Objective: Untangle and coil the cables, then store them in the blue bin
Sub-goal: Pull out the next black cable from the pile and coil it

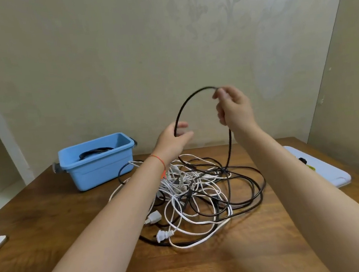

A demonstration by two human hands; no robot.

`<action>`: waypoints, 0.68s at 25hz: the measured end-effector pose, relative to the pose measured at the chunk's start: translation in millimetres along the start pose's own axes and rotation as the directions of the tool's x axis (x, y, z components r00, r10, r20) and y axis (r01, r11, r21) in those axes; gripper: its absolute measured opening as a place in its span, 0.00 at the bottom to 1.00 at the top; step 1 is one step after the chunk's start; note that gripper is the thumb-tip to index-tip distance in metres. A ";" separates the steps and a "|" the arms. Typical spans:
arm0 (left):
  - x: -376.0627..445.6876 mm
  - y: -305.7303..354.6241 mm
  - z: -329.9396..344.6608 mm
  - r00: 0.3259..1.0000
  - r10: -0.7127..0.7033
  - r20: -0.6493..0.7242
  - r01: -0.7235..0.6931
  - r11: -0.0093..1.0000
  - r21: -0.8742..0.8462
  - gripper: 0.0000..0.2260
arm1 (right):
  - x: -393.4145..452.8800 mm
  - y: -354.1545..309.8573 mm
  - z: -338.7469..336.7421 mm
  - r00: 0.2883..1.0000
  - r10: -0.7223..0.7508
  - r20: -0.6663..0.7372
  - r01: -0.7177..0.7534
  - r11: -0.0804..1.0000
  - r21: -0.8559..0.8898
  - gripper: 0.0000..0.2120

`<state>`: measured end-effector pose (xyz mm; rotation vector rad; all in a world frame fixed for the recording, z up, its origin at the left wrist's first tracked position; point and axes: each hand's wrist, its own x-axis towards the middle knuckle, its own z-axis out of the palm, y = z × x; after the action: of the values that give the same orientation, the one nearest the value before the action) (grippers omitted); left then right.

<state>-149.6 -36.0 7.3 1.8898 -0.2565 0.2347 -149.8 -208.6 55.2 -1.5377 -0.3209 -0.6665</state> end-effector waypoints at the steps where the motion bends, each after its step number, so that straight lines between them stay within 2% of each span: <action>1: -3.1 -0.5 4.5 0.998 -0.057 0.002 0.056 0.988 -0.144 0.07 | 4.2 -2.8 -4.2 0.985 -0.005 -0.172 0.006 1.000 0.006 0.11; 2: -6.2 -3.1 6.9 0.992 -0.125 0.024 0.127 0.955 -0.268 0.10 | 7.7 -2.0 -11.7 0.942 -0.019 -0.336 0.001 0.999 -0.054 0.11; 3: -7.2 -7.5 6.7 0.978 -0.196 0.068 0.208 0.902 -0.380 0.13 | 11.0 0.7 -19.1 0.897 -0.035 -0.441 -0.029 0.990 -0.138 0.11; 4: -8.0 -9.4 5.5 0.967 -0.235 0.101 0.255 0.851 -0.460 0.15 | 12.0 4.1 -24.4 0.883 -0.025 -0.469 -0.092 0.970 -0.225 0.12; 5: -8.1 -9.9 4.8 0.960 -0.246 0.130 0.277 0.801 -0.530 0.16 | 11.6 10.8 -26.8 0.900 0.036 -0.434 -0.182 0.936 -0.301 0.12; 7: -6.8 -4.2 6.4 0.967 -0.226 0.118 0.250 0.752 -0.610 0.17 | 6.8 32.0 -21.2 0.912 0.278 -0.302 -0.384 0.837 -0.389 0.14; 9: -6.3 5.7 11.3 0.989 -0.146 0.026 0.134 0.801 -0.583 0.17 | -6.1 53.2 -8.6 0.872 0.462 -0.161 -0.472 0.712 -0.520 0.15; 10: -5.7 8.9 14.5 0.997 -0.075 -0.024 0.053 0.862 -0.504 0.16 | -11.5 63.0 -2.3 0.864 0.500 -0.061 -0.417 0.642 -0.643 0.13; 11: -3.6 10.3 16.6 0.998 0.005 -0.068 -0.028 0.935 -0.353 0.15 | -15.8 68.2 3.7 0.853 0.518 0.062 -0.306 0.594 -0.744 0.11; 12: -1.7 9.2 16.2 0.991 0.108 -0.081 -0.118 0.985 -0.128 0.14 | -19.2 70.6 10.0 0.839 0.507 0.195 -0.171 0.588 -0.790 0.09; 13: -0.8 5.8 14.7 0.977 0.206 -0.045 -0.200 0.972 0.120 0.13 | -22.2 69.5 15.4 0.812 0.481 0.331 -0.059 0.632 -0.773 0.07; 15: 1.9 -7.8 9.6 0.959 0.260 0.111 -0.279 0.814 0.509 0.12 | -28.6 61.8 22.5 0.738 0.414 0.532 0.030 0.768 -0.639 0.03; 17: 1.5 -16.4 2.1 0.967 0.164 0.193 -0.254 0.646 0.720 0.12 | -30.8 56.3 23.2 0.685 0.396 0.612 -0.009 0.845 -0.535 0.03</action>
<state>-143.3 -32.8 -7.7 2.7051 -0.5191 0.4437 -136.4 -185.2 -7.5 -2.2745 -0.5656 0.0968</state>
